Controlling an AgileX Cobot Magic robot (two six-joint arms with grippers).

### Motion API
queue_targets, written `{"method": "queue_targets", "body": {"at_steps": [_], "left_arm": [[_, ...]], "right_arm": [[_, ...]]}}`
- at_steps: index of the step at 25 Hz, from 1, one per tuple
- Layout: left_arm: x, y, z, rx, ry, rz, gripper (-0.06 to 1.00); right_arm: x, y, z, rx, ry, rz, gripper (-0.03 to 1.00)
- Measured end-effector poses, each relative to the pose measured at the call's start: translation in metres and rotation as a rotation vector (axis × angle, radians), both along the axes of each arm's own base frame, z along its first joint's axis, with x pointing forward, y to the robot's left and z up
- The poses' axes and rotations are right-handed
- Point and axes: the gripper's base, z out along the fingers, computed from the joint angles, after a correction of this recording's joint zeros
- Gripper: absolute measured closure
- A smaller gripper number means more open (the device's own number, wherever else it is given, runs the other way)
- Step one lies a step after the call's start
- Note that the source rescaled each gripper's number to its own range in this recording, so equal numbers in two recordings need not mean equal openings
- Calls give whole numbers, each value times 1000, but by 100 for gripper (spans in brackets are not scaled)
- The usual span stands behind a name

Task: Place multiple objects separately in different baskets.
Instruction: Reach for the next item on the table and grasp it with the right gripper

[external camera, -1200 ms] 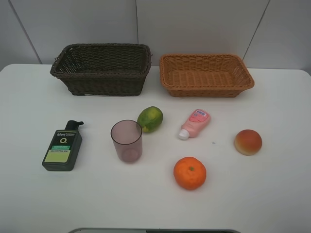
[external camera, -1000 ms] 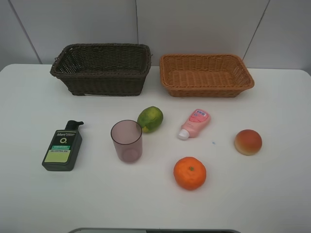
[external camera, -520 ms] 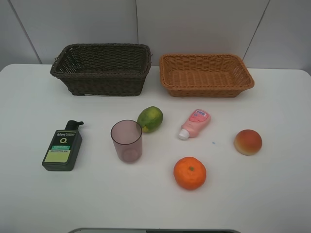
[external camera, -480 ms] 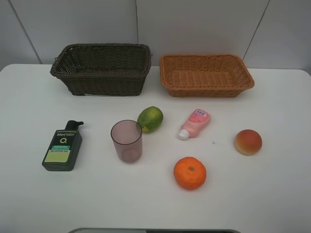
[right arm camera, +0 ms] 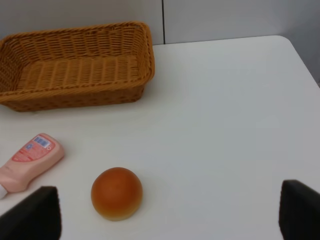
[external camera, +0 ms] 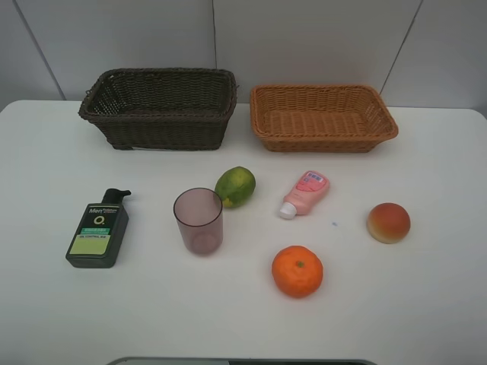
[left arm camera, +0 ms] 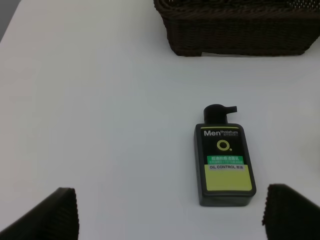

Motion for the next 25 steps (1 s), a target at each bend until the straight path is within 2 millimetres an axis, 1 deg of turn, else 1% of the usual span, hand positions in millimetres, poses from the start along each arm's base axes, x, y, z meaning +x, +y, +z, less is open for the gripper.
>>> {"method": "queue_targets", "body": {"at_steps": [6, 9, 12, 16, 19, 21, 23, 24, 25], "left_arm": [[0, 0, 0, 0, 0, 0, -1], [0, 0, 0, 0, 0, 0, -1], [0, 0, 0, 0, 0, 0, -1], [0, 0, 0, 0, -1, 0, -1], [0, 0, 0, 0, -1, 0, -1], [0, 0, 0, 0, -1, 0, -1], [0, 0, 0, 0, -1, 0, -1], [0, 0, 0, 0, -1, 0, -1], [0, 0, 0, 0, -1, 0, -1]], "right_arm": [[2, 0, 0, -1, 12, -1, 5], [16, 0, 3, -2, 95, 0, 5], [39, 1, 17, -4, 199, 0, 5], [85, 2, 34, -7, 355, 1, 5], [126, 3, 33, -12, 441, 9, 5], [151, 4, 28, -14, 492, 14, 5], [173, 5, 17, -13, 546, 20, 5], [186, 6, 8, -1, 585, 25, 5], [193, 7, 1, 16, 614, 29, 5]]}}
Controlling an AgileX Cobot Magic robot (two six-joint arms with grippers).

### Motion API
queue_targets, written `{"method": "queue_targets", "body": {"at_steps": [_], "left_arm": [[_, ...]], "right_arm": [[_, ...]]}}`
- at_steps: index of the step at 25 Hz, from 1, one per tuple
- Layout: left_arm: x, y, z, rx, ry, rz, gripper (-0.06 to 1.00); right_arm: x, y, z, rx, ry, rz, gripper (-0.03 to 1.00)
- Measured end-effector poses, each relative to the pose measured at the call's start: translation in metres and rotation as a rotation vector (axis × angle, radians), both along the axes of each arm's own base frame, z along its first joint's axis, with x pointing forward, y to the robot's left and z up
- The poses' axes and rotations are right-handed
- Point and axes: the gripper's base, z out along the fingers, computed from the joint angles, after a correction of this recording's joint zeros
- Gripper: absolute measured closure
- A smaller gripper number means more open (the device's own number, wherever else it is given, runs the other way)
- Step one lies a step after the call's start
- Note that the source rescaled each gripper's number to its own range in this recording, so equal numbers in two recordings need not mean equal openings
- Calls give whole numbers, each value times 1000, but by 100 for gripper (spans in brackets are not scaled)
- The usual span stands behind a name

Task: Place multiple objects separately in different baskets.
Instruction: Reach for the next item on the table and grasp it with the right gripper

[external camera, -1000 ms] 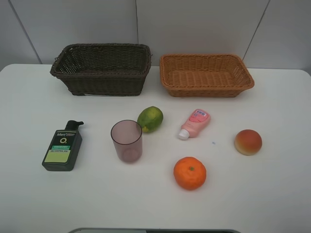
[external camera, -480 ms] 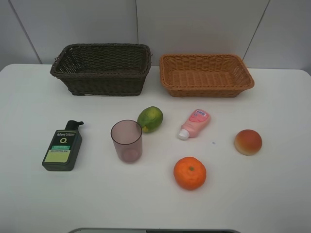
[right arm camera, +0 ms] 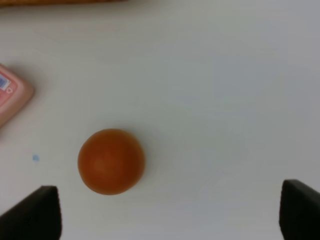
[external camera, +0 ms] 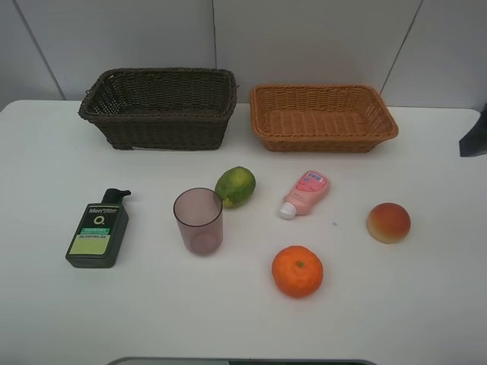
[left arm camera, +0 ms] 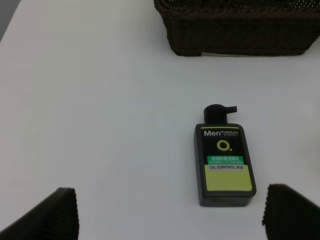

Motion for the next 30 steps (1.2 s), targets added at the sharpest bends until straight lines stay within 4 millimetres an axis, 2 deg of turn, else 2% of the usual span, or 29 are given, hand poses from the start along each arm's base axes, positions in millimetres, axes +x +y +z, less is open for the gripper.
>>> {"method": "queue_targets", "body": {"at_steps": [3, 6, 12, 18, 25, 30], "left_arm": [[0, 0, 0, 0, 0, 0, -1], [0, 0, 0, 0, 0, 0, -1], [0, 0, 0, 0, 0, 0, -1], [0, 0, 0, 0, 0, 0, -1], [0, 0, 0, 0, 0, 0, -1], [0, 0, 0, 0, 0, 0, -1]], "right_arm": [[24, 5, -26, 54, 104, -11, 5], [39, 6, -49, 74, 189, -22, 5], [62, 7, -88, 91, 289, -72, -3], [78, 7, -124, 98, 343, -125, -3], [87, 24, -138, 118, 310, -99, -3], [91, 27, -148, 145, 317, -151, -3]]}}
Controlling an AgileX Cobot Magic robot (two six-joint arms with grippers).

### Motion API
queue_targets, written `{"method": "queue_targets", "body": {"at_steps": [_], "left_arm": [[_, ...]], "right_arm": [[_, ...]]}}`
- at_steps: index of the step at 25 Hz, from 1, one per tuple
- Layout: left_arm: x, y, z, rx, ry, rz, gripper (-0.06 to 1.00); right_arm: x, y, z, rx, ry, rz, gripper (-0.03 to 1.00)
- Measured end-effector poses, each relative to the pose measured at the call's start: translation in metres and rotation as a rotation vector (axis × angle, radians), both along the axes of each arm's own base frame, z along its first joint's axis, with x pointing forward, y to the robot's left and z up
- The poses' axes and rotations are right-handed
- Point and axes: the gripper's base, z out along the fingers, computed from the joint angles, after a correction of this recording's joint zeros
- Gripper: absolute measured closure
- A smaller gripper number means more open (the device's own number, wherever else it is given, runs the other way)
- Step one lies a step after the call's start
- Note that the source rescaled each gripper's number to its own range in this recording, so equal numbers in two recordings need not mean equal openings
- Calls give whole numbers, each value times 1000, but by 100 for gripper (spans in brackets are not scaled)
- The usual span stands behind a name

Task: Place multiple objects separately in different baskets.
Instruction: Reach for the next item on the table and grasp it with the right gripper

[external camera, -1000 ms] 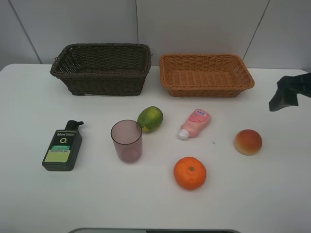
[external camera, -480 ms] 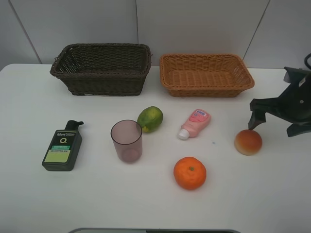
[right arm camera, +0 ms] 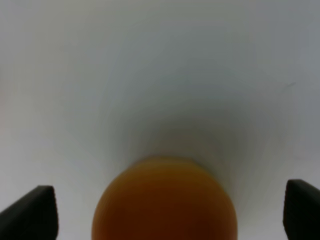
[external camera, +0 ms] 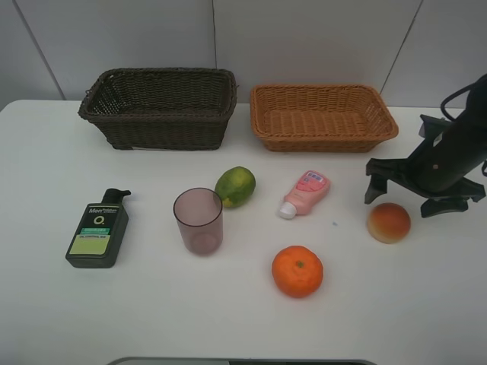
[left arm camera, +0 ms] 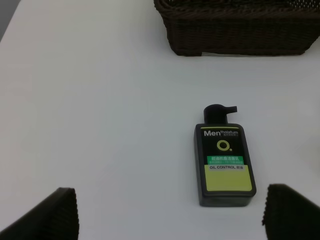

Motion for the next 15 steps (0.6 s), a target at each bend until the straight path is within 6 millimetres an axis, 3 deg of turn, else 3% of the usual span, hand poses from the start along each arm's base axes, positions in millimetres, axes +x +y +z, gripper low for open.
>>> {"method": "queue_targets", "body": {"at_steps": [15], "left_arm": [[0, 0, 0, 0, 0, 0, -1]], "right_arm": [[-2, 13, -28, -6, 109, 15, -1]]}}
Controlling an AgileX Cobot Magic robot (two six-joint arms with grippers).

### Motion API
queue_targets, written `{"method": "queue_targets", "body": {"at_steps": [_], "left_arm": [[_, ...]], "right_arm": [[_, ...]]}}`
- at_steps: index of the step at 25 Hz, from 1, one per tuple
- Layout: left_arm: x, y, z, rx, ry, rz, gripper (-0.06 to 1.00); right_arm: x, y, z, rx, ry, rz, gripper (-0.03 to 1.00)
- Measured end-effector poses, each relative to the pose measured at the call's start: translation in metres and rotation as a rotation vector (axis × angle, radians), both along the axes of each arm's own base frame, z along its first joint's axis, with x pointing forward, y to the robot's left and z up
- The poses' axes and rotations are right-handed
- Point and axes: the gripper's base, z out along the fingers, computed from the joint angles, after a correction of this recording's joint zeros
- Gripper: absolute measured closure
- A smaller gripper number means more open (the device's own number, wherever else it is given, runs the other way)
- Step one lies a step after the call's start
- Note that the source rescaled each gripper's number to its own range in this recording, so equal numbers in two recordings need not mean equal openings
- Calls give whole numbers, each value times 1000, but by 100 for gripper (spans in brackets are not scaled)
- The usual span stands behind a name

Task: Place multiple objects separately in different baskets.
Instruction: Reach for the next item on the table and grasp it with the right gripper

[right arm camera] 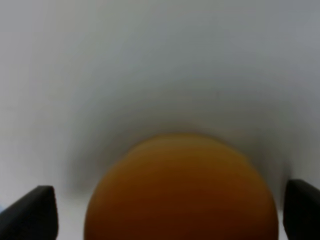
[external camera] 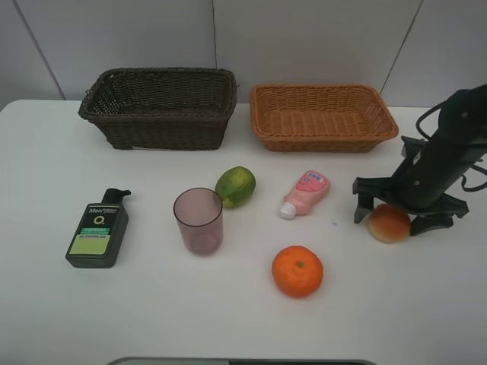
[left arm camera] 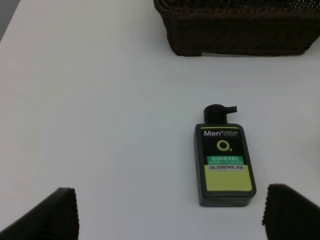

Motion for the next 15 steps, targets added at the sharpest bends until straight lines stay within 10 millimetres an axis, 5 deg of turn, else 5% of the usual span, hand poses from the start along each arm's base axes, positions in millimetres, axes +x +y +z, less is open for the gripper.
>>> {"method": "queue_targets", "body": {"at_steps": [2, 5, 6, 15], "left_arm": [[0, 0, 0, 0, 0, 0, -1], [0, 0, 0, 0, 0, 0, -1], [0, 0, 0, 0, 0, 0, -1], [0, 0, 0, 0, 0, 0, -1]], "right_arm": [[-1, 0, -1, -1, 9, -1, 12], [-1, 0, -1, -1, 9, -1, 74], [-1, 0, -1, -1, 9, -1, 85], [1, 0, -1, 1, -3, -1, 84]]}}
